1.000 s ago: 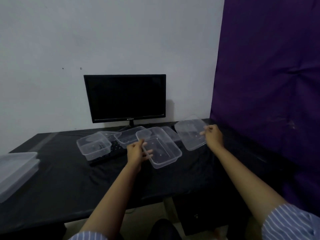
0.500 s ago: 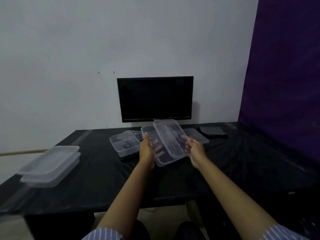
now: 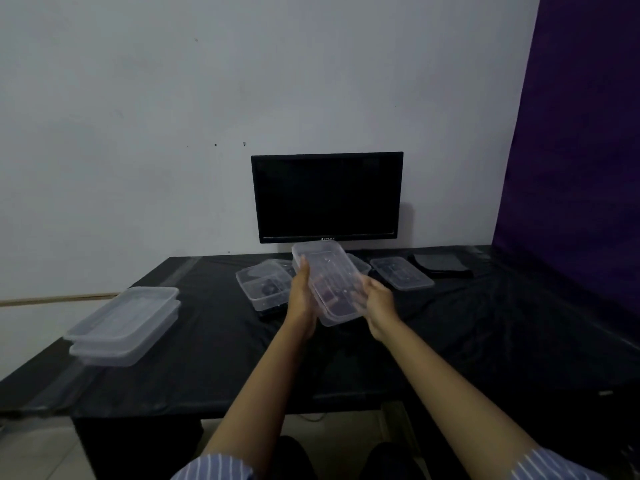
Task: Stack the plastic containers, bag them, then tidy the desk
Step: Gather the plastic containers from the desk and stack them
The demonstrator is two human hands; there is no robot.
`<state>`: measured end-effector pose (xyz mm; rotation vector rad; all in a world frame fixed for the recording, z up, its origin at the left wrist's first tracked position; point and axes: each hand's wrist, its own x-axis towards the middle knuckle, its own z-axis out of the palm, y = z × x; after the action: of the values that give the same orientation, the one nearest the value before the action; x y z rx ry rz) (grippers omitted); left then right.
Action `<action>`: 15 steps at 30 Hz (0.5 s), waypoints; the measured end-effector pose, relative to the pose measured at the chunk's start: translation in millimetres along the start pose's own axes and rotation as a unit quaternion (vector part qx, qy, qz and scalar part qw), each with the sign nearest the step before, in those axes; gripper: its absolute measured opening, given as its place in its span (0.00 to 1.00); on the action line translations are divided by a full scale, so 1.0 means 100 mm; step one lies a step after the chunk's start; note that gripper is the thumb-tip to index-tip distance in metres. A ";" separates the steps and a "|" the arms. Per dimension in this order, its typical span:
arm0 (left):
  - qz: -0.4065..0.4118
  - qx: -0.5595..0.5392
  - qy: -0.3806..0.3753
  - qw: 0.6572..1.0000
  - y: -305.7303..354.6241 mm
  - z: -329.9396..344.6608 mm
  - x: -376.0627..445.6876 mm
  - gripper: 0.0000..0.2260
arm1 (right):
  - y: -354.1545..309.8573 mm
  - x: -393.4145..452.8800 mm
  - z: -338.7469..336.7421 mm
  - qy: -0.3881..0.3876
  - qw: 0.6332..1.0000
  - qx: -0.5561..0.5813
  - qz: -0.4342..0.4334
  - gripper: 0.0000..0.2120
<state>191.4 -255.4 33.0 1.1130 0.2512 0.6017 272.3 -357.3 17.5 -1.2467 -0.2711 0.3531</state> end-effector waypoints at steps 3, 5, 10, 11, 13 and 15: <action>0.030 0.034 -0.008 0.999 -0.02 -0.05 0.01 0.14 | 0.02 -0.01 0.01 -0.011 1.000 0.001 -0.011 0.17; 0.042 0.042 -0.034 0.998 -0.03 -0.08 0.01 0.10 | 0.01 -0.01 0.00 -0.020 1.000 -0.003 -0.013 0.16; 0.015 0.050 -0.059 0.997 -0.03 -0.12 0.00 0.21 | -0.06 -0.01 -0.06 -0.033 0.997 -0.068 -0.009 0.17; 0.011 0.054 -0.062 0.997 -0.03 -0.11 0.00 0.21 | -0.07 -0.01 -0.07 -0.035 0.996 -0.083 -0.007 0.18; 0.010 0.060 -0.077 0.995 -0.02 -0.10 -0.02 0.20 | -0.09 -0.01 -0.09 -0.043 0.994 -0.103 0.005 0.20; 0.012 0.062 -0.096 0.993 0.00 -0.08 -0.03 0.20 | -0.11 -0.02 -0.12 -0.045 0.990 -0.135 0.018 0.27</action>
<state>184.9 -251.0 29.4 1.2872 0.1115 0.5012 276.2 -371.3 24.3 -1.5053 -0.3841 0.4142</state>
